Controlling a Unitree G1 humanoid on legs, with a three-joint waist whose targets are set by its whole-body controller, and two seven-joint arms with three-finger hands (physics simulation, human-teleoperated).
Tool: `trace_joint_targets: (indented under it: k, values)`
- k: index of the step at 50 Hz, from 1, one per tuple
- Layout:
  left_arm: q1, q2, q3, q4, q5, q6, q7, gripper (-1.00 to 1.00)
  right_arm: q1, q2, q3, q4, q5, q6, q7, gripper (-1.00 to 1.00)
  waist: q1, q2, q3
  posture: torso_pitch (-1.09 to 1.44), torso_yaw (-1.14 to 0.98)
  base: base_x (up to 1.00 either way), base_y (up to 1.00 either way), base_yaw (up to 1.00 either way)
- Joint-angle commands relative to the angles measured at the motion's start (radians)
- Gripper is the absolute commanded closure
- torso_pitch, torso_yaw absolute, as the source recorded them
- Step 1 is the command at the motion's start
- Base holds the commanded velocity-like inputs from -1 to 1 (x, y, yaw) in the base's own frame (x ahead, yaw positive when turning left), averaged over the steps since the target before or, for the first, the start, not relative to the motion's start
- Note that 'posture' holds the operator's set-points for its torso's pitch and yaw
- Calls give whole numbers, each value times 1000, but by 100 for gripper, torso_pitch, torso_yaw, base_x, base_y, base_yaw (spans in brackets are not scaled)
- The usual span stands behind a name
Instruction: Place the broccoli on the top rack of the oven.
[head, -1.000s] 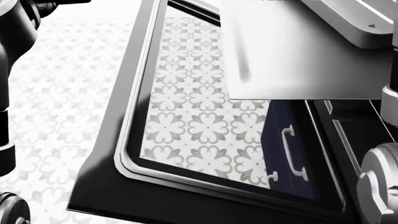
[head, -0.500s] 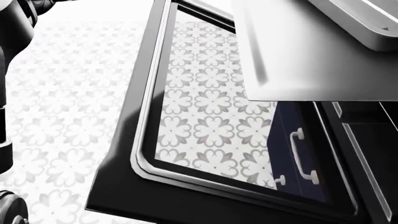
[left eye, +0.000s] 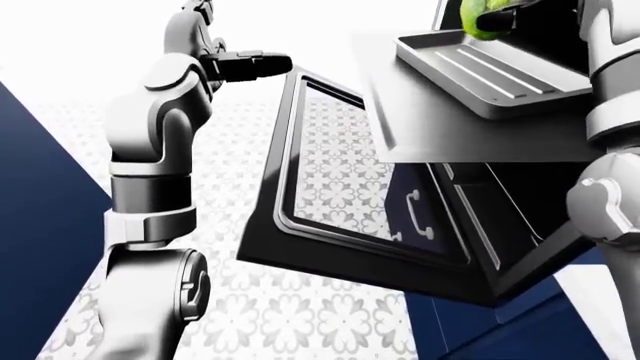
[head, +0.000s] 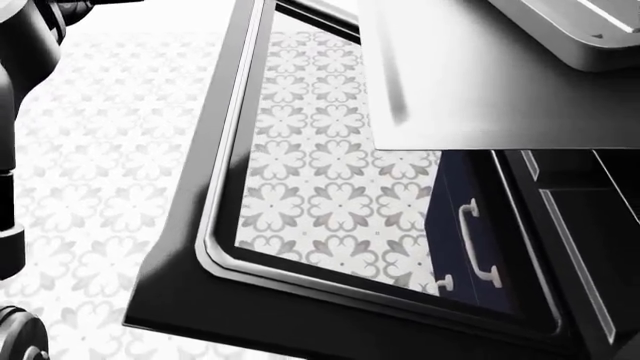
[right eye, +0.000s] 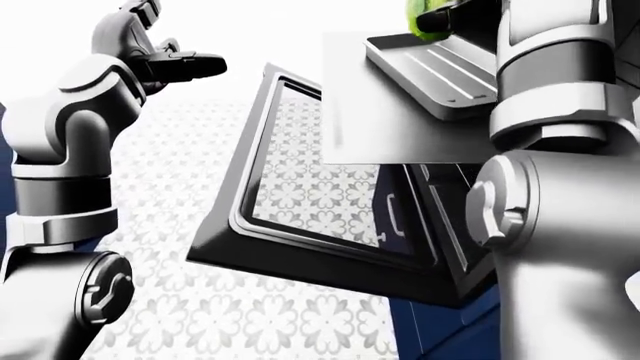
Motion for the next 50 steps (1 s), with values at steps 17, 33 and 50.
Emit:
trace_joint_targets:
  k: [17, 33, 50]
  values:
    - [-32, 20, 13, -26, 3, -36, -3, -100, 29, -17, -7, 37, 26, -188, -228, 100, 4, -14, -41, 0, 0, 0, 0, 0]
    - [-21, 15, 10, -31, 3, -39, -1, -100, 77, -36, -14, 37, 35, -206, -290, 100, 7, -21, -44, 0, 0, 0, 0, 0]
    - [-26, 15, 11, -21, 4, -44, -1, -100, 94, -38, -11, 35, 38, -203, -293, 100, 9, -23, -44, 0, 0, 0, 0, 0]
